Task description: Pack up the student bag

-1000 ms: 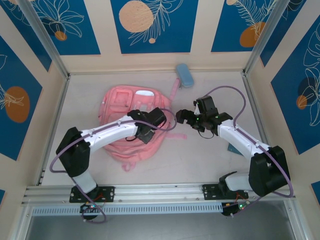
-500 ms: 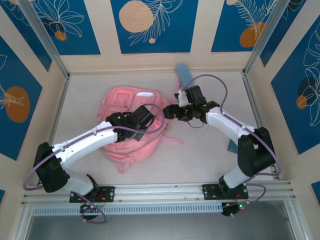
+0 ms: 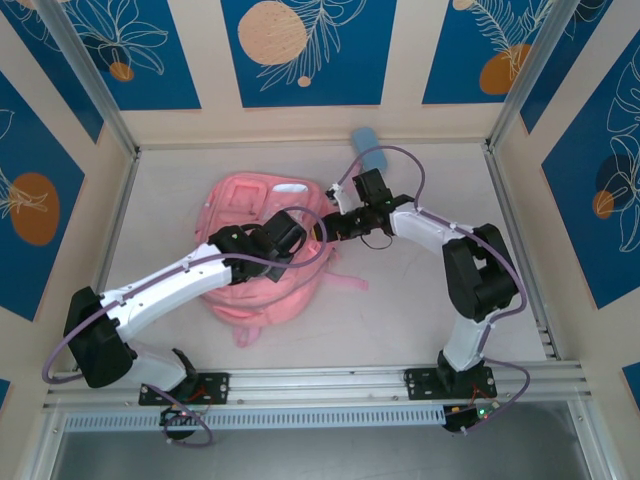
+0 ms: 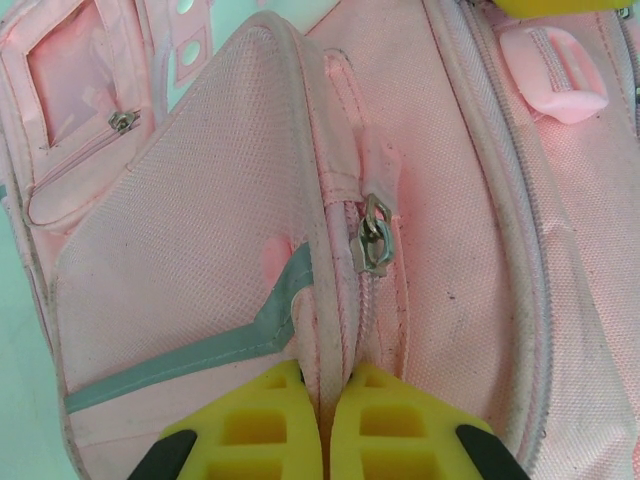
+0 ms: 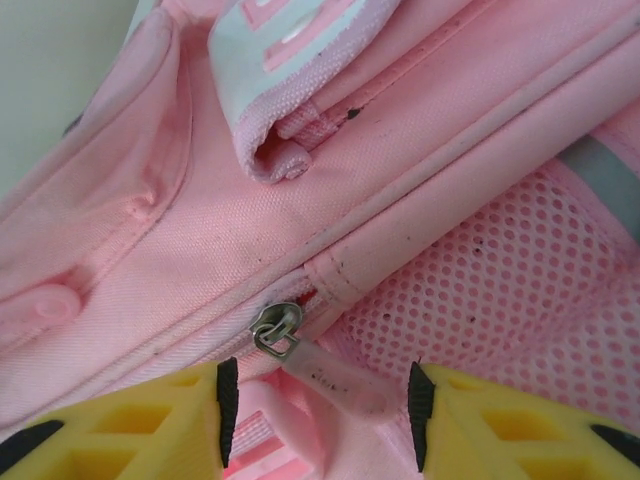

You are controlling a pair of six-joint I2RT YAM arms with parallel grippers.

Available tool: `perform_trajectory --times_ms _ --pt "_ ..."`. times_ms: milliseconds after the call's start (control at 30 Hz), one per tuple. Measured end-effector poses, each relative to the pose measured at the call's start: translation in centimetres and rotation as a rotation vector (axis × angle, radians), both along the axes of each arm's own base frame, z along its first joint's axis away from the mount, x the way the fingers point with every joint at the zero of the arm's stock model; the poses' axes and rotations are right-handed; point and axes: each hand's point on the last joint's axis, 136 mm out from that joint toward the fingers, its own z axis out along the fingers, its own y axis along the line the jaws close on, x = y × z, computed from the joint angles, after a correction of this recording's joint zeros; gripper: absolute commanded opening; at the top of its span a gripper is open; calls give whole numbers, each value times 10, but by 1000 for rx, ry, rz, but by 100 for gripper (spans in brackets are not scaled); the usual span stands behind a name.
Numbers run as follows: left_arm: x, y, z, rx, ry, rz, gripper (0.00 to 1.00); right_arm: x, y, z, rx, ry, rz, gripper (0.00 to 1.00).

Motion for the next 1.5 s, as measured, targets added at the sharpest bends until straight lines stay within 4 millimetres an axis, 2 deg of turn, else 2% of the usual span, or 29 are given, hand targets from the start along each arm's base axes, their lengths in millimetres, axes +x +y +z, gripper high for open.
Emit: perform_trajectory --times_ms 400,533,800,1133,1233,1400,1500 --pt "0 0 2 -18 4 0 0 5 13 -6 29 -63 143 40" --pt "0 -1 1 -23 8 -1 0 3 12 -9 31 -59 174 31" --pt "0 -1 1 -26 10 -2 0 0 11 -4 42 -72 206 9" --pt "0 -1 0 -26 13 -2 0 4 1 8 16 -103 185 2" --pt "0 -1 0 -26 14 -2 0 3 1 13 18 -108 185 3" --pt "-1 -1 0 -25 15 -2 0 1 0 14 13 -105 184 30" --pt "0 0 0 -25 14 -1 0 -1 0 13 8 -98 186 38"
